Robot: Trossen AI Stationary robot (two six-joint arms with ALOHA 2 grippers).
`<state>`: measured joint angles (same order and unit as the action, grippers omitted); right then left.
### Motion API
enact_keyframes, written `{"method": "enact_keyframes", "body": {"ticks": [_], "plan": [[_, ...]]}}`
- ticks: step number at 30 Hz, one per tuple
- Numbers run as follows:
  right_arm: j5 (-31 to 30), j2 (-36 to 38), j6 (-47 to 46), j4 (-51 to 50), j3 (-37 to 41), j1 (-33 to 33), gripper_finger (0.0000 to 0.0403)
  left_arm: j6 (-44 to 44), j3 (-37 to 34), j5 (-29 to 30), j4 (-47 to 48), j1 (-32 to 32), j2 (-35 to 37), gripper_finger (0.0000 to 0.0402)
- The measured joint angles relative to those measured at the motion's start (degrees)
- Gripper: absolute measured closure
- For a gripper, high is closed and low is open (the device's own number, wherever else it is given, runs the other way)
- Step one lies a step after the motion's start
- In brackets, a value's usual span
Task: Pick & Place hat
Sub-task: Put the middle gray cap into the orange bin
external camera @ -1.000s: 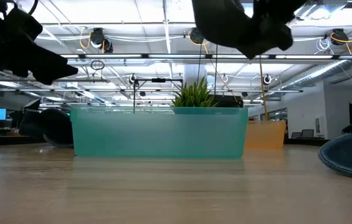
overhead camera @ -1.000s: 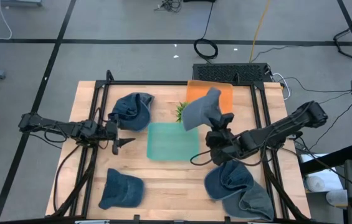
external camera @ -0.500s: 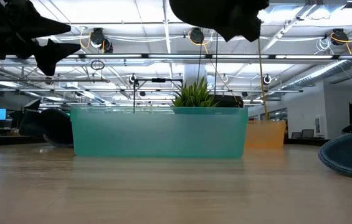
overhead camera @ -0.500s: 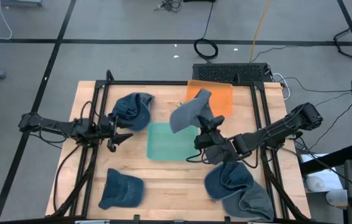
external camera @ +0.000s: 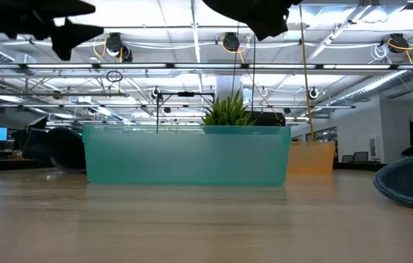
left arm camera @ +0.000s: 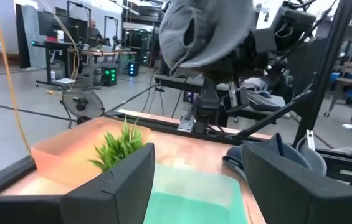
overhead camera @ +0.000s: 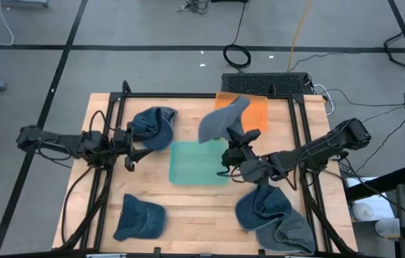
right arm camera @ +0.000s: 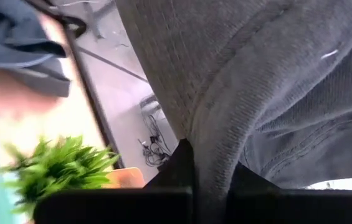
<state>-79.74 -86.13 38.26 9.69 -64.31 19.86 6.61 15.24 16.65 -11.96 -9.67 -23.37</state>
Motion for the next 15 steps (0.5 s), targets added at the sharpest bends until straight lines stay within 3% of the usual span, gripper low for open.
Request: {"method": "enact_keyframes", "body": {"ticks": [8, 15], "plan": [[-1.51, -2.34, 7.1, 12.36, 0.07, -1.57, 0.0403, -1.6, 10.56, 0.02, 0.17, -0.09, -12.49, 0.0151], [-2.87, -5.84, 10.67, 16.73, 0.05, -2.24, 0.0403, -9.13, 18.35, 0.02, 0.12, -0.2, -23.3, 0.0151]]}}
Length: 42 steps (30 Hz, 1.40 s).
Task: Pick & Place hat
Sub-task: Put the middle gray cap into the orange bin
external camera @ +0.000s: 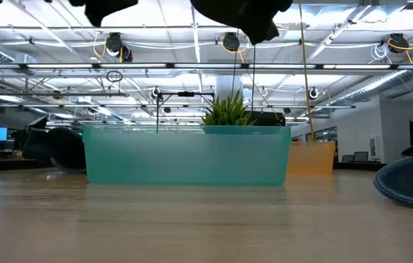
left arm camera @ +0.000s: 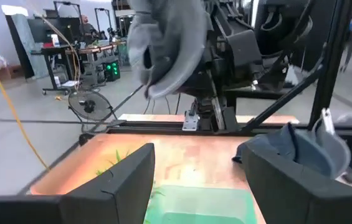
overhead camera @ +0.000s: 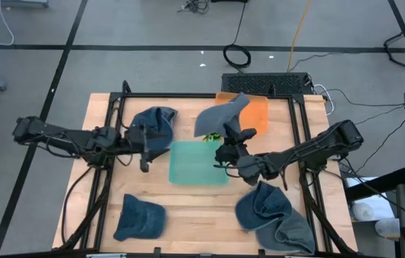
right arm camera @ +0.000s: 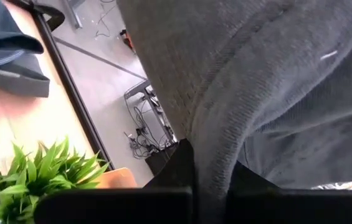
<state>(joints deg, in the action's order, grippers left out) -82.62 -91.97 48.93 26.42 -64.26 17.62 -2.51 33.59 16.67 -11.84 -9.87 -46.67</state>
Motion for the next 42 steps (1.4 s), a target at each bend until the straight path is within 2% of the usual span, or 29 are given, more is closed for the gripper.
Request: {"method": "enact_keyframes", "body": {"ticks": [8, 16, 32, 39, 42], "plan": [[0.1, -3.46, -0.07, 0.08, -0.01, -0.14, 0.0403, -5.04, 6.28, 0.18, -0.08, 0.02, -8.51, 0.0151], [0.14, -4.49, -0.25, 0.56, -0.01, -0.19, 0.0403, -6.89, 10.8, 4.84, -1.75, 0.02, -14.24, 0.0151], [0.36, -4.5, -0.06, 2.19, -0.03, -0.17, 0.0403, -7.73, 18.18, 4.45, -2.04, 0.04, -25.87, 0.0151], [0.34, -4.49, -0.05, 2.29, -0.03, -0.17, 0.0403, -7.29, 21.34, 4.97, -2.36, 0.02, -27.28, 0.0153], [0.3, -4.49, -0.03, 2.29, -0.03, -0.17, 0.0403, -6.37, 21.8, 5.86, -1.85, 0.04, -26.96, 0.0174]]}}
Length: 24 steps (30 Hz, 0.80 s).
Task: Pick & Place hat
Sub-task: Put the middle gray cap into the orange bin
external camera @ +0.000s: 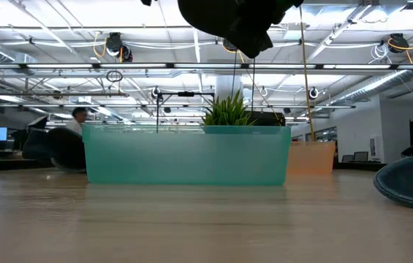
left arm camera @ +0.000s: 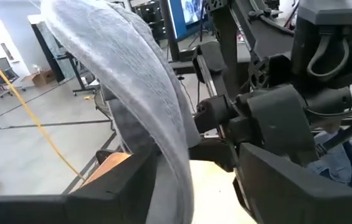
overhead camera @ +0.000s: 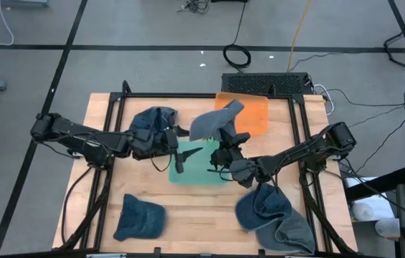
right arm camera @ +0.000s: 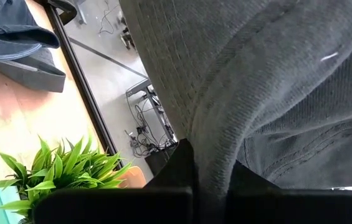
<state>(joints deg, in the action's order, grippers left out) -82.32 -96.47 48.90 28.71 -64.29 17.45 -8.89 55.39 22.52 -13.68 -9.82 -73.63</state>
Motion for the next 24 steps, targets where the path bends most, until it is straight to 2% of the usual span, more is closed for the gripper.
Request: {"method": "enact_keyframes", "body": {"ticks": [12, 24], "plan": [[0.48, 0.0, -0.15, 0.17, 0.0, 0.35, 0.0394, 1.02, 0.49, 0.11, 1.56, 0.01, 0.4, 0.038], [2.82, 0.0, -0.02, 0.24, 0.0, 0.64, 0.0355, -1.53, 0.43, 0.2, 1.59, -0.02, 0.92, 0.0392]]}}
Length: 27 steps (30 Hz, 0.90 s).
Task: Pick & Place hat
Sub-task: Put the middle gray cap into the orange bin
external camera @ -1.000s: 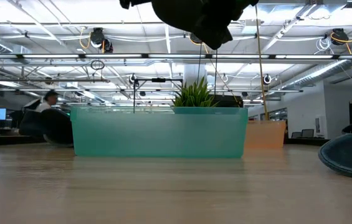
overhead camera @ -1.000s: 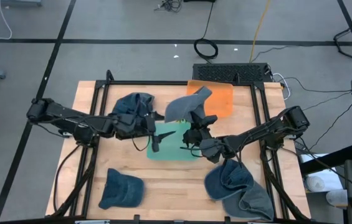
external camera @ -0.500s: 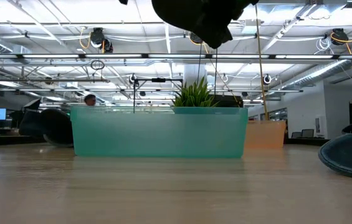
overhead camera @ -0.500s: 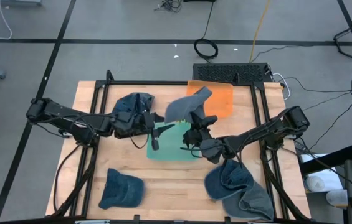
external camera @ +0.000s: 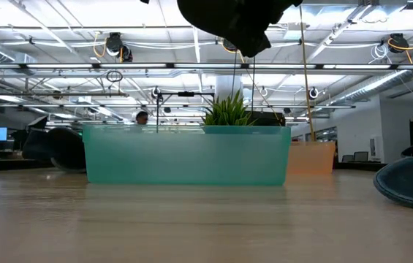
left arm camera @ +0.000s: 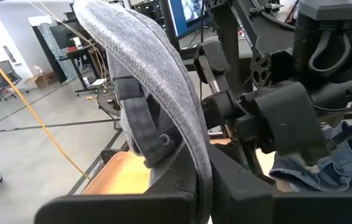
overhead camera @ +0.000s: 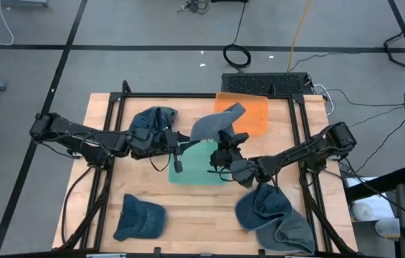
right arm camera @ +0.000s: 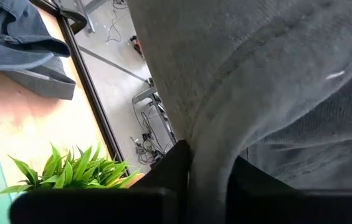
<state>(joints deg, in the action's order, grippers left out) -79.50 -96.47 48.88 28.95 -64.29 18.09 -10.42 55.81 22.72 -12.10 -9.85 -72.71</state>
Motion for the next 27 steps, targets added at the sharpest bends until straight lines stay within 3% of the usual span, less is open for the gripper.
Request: {"method": "enact_keyframes", "body": {"ticks": [4, 10, 16, 27], "plan": [[0.1, 0.07, 0.24, 0.61, -0.03, 1.32, 0.0324, -1.8, -0.11, -0.04, 0.28, -0.02, 1.71, 0.0393], [-2.06, 0.52, 3.18, 5.16, -0.11, 3.49, 0.0247, -3.71, -0.11, 0.09, 1.08, 0.0, 6.87, 0.0394], [-4.71, 0.46, 1.26, 7.76, -0.09, 5.72, 0.0183, -2.84, -0.09, 0.21, 8.53, 0.0, 12.63, 0.0394], [-5.97, 0.48, -12.54, 7.7, 0.04, 9.51, 0.0152, 0.08, -0.04, 0.31, 19.17, -1.25, 19.75, 0.0394]]}}
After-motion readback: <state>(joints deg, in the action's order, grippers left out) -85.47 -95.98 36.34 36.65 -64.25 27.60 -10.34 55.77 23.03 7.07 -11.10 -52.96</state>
